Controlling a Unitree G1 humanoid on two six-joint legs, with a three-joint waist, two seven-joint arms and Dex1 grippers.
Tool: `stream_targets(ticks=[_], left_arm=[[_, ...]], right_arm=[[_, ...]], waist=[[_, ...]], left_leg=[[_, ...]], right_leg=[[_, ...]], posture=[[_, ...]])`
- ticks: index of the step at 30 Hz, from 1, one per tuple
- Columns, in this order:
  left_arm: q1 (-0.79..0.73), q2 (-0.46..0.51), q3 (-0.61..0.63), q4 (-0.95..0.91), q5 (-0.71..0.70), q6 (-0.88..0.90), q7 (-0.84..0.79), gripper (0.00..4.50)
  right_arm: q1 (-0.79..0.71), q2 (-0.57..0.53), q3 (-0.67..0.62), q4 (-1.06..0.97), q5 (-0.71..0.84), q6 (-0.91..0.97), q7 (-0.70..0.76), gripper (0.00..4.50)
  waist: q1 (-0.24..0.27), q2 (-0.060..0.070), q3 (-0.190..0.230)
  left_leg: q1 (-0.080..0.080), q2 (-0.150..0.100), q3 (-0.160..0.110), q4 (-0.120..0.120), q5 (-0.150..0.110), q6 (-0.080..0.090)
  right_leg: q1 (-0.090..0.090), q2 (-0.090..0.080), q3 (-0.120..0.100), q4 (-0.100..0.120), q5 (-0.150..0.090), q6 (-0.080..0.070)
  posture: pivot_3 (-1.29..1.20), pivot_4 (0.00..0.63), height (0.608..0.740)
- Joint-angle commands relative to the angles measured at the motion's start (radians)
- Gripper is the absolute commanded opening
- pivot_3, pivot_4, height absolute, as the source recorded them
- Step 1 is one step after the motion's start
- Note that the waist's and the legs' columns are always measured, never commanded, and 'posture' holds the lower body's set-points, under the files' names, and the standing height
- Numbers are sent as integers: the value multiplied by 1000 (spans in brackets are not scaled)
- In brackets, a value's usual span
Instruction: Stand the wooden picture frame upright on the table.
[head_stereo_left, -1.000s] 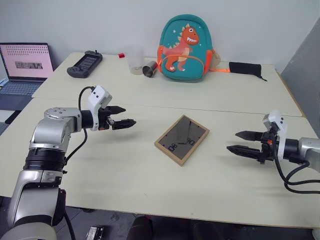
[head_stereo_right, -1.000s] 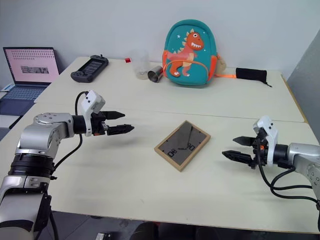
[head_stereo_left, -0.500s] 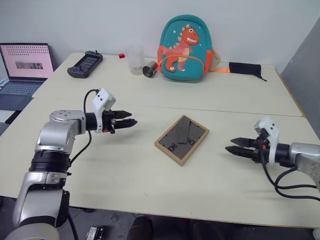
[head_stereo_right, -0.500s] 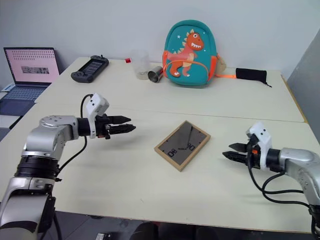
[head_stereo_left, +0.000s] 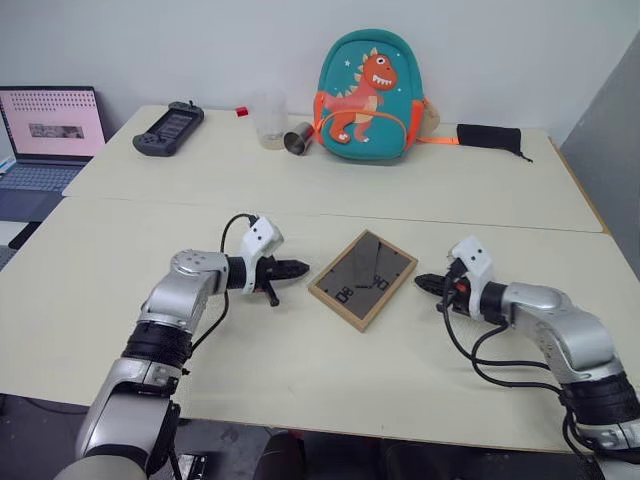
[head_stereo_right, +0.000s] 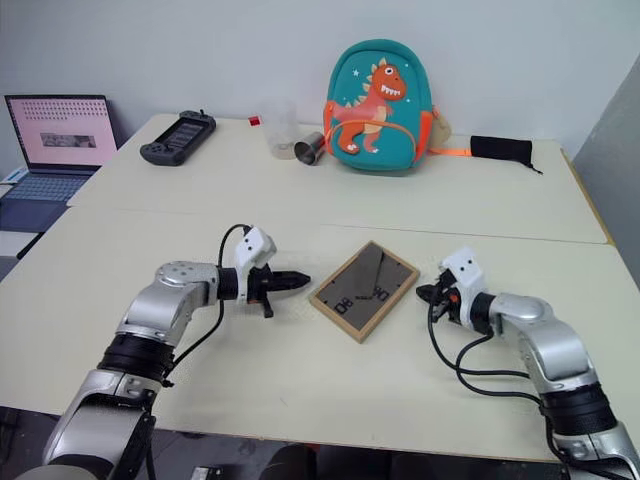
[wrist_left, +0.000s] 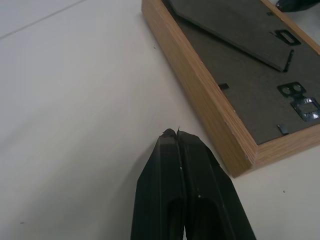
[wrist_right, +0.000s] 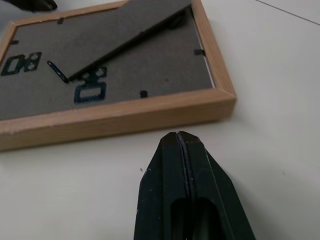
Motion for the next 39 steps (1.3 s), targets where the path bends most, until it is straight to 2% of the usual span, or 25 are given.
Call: stream_targets(ticks=[1,7,14,18,24,27,33,39], left_arm=[[10,13,-24,-66,14,19,-15,16],[90,15,-25,-226,-36,94,-34,16],[169,48,-12,-416,-87,202,-36,16],[183,69,-14,-436,-75,201,-23,16],[175,111,51,-341,-92,238,0,16],[170,126,114,-341,-206,379,-43,502],[100,140,204,-322,-466,814,-70,1711],[6,90,283,-163,-547,1056,19,2954]], right_arm=[[-57,36,26,38,-43,-46,-4,0],[-141,108,85,171,-121,-130,6,0],[-192,153,76,254,-143,-178,31,0],[-187,141,76,265,-154,-191,53,0],[-160,76,34,255,-161,-202,78,0],[-132,48,23,223,-153,-196,101,0],[-101,32,17,211,-164,-200,117,0],[-89,37,16,196,-168,-193,112,0]], waist=[[0,0,0],[-4,0,0],[-7,0,0],[-7,0,0],[-7,0,0],[-7,0,0],[-12,0,0],[-18,0,0]], left_leg=[[0,0,0,0,0,0],[0,0,0,0,0,0],[0,0,0,0,0,0],[0,0,-1,0,0,0],[1,0,-1,0,0,0],[1,0,-1,0,0,0],[1,0,-1,0,0,0],[2,0,-2,0,0,0]], right_leg=[[0,0,0,0,0,0],[0,0,0,1,0,0],[0,0,0,1,0,0],[0,0,-1,1,0,0],[0,0,0,1,0,0],[0,0,-1,1,0,0],[0,0,-1,1,0,0],[1,0,-1,2,0,0]], posture=[[0,150,740],[0,150,740],[0,150,740],[0,150,740],[0,150,740],[0,150,740],[0,150,740],[0,150,740]])
